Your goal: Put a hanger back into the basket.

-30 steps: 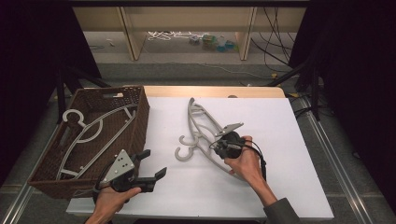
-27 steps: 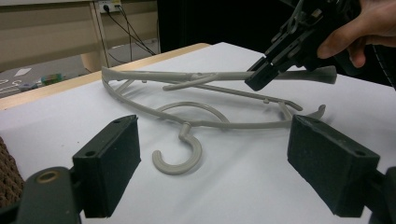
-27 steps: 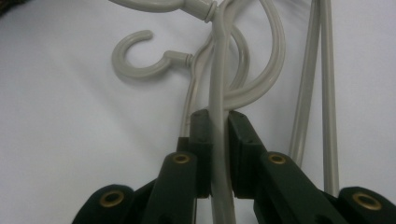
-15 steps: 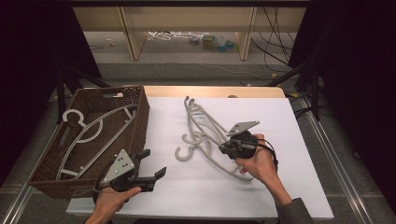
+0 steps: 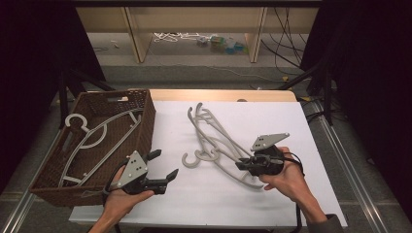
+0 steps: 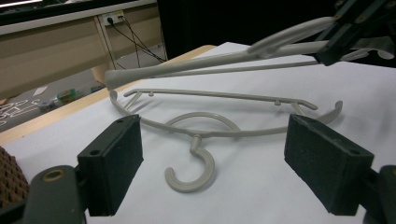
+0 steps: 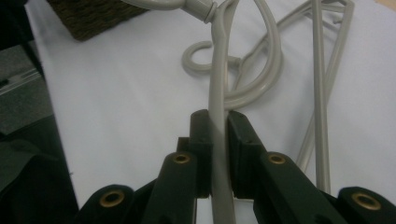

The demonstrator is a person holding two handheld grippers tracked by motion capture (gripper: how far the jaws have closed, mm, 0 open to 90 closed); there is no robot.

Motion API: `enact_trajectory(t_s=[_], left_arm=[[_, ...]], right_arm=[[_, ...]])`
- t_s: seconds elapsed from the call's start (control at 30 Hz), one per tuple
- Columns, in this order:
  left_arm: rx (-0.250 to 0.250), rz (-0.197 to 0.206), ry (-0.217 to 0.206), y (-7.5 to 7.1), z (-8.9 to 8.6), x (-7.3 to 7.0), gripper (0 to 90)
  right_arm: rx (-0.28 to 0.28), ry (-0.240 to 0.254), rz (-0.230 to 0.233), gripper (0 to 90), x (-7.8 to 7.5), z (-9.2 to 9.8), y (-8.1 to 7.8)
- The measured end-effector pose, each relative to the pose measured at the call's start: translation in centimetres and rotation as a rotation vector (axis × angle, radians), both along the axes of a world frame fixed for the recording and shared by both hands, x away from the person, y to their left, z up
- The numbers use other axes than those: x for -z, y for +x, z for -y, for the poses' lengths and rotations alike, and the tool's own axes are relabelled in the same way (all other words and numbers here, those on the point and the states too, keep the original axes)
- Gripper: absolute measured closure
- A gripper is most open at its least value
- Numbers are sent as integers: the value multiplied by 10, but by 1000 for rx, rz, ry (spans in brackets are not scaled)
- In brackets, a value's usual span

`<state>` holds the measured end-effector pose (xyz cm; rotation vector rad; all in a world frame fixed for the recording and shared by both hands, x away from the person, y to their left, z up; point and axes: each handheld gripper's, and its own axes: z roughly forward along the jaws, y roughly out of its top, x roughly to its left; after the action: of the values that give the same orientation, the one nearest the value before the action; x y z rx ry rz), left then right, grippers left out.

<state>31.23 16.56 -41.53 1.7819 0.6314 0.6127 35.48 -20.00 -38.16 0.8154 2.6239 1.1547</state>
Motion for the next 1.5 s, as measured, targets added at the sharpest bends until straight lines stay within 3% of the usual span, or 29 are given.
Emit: enact_trajectory(t_s=[0.1, 0.2, 0.3, 0.33, 0.53, 0.63, 0.7, 0.87, 0.97, 1.17, 1.37, 1.47, 1.5], left_arm=[[14, 7, 24, 4, 6, -5, 191], [38, -12, 19, 5, 14, -9, 190], [79, 19, 87, 6, 24, -13, 202], [83, 18, 85, 6, 27, -13, 202], [158, 46, 179, 12, 42, -16, 224], [184, 33, 188, 14, 45, -17, 228], [197, 69, 244, 16, 48, -18, 253], [229, 41, 247, 19, 53, -16, 249], [256, 56, 277, 21, 57, -15, 259], [294, 47, 281, 22, 60, -15, 281], [354, 51, 303, 22, 63, -12, 374], [389, 76, 328, 23, 64, -11, 443], [395, 64, 321, 22, 65, -10, 456]], right_arm=[[-29, -2, -7, 823, -3, 3, -7], [-56, 2, -10, 823, -6, 3, -16], [-74, 2, -8, 823, -7, 3, -23], [-87, 4, -16, 823, -7, 3, -25], [-125, 11, -33, 823, -5, 2, -30], [-134, 12, -28, 823, -6, 2, -32], [-147, 15, -34, 823, -7, 2, -33], [-173, 21, -30, 823, -8, 1, -37], [-188, 16, -37, 823, -8, -1, -39], [-222, 16, -37, 823, -8, -3, -41], [-253, 22, -40, 823, -8, -6, -42], [-272, 19, -40, 823, -8, -6, -43], [-273, 20, -39, 823, -8, -7, -44]])
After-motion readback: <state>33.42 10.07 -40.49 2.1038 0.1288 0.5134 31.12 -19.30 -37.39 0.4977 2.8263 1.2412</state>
